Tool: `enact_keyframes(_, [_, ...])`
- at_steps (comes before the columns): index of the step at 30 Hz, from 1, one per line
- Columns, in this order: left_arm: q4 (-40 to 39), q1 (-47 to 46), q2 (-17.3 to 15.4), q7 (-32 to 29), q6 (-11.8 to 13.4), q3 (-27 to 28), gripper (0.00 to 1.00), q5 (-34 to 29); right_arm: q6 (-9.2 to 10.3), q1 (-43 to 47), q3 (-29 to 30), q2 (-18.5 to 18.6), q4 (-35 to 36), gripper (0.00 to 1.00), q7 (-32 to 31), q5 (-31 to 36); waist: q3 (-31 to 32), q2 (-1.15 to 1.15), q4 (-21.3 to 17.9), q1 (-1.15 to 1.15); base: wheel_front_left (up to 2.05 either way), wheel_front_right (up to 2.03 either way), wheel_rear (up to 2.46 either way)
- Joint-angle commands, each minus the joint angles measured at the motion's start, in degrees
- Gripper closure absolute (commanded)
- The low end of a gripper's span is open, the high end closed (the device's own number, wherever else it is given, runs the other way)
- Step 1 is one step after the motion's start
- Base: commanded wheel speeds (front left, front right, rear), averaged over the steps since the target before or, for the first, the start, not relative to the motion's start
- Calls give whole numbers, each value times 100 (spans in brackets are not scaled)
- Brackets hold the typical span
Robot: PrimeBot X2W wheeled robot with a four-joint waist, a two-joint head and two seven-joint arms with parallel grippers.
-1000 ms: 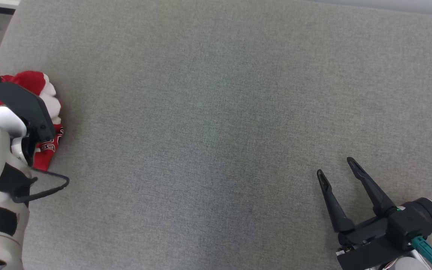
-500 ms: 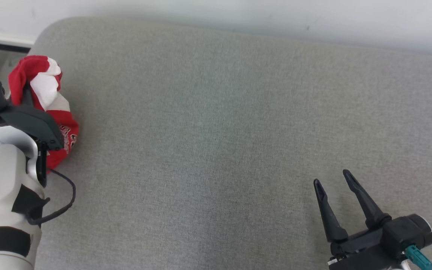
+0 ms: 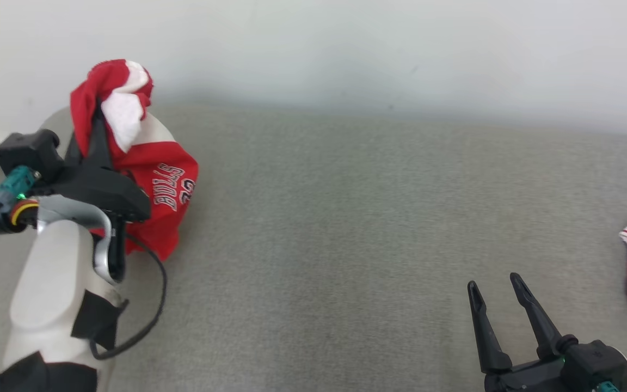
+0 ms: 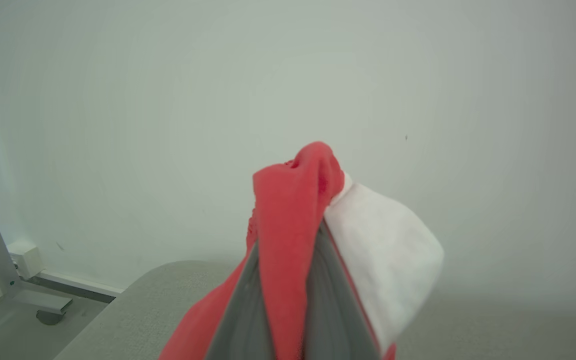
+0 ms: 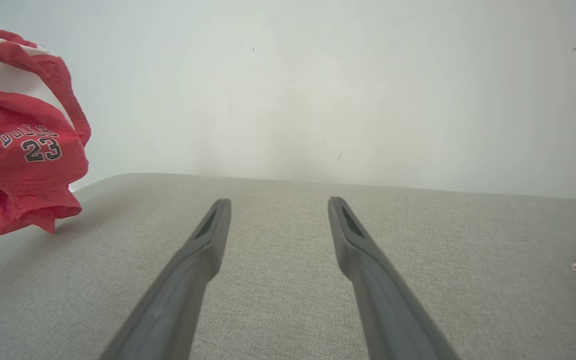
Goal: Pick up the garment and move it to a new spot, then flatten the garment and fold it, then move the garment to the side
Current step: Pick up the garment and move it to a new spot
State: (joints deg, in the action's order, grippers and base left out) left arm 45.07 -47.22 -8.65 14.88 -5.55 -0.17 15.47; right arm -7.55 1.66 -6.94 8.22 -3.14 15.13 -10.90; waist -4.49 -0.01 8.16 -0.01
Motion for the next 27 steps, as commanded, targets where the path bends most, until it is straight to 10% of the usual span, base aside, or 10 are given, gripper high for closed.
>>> enact_keyframes(1, [-150,157,77,21,-14,4,100,75,12,81,34,-26,16,0,4,21,334,1,-419,1,0,0,0])
enact_keyframes(17, [-2296,1257,566,-740,164,-723,100,773,12,78,204,-19,105,0,4,10,407,1,-2067,1,0,0,0])
enact_keyframes(27, [-2344,1733,570,-626,595,-1497,100,975,12,0,246,-55,193,0,3,-11,-49,1,-2656,1,0,0,0])
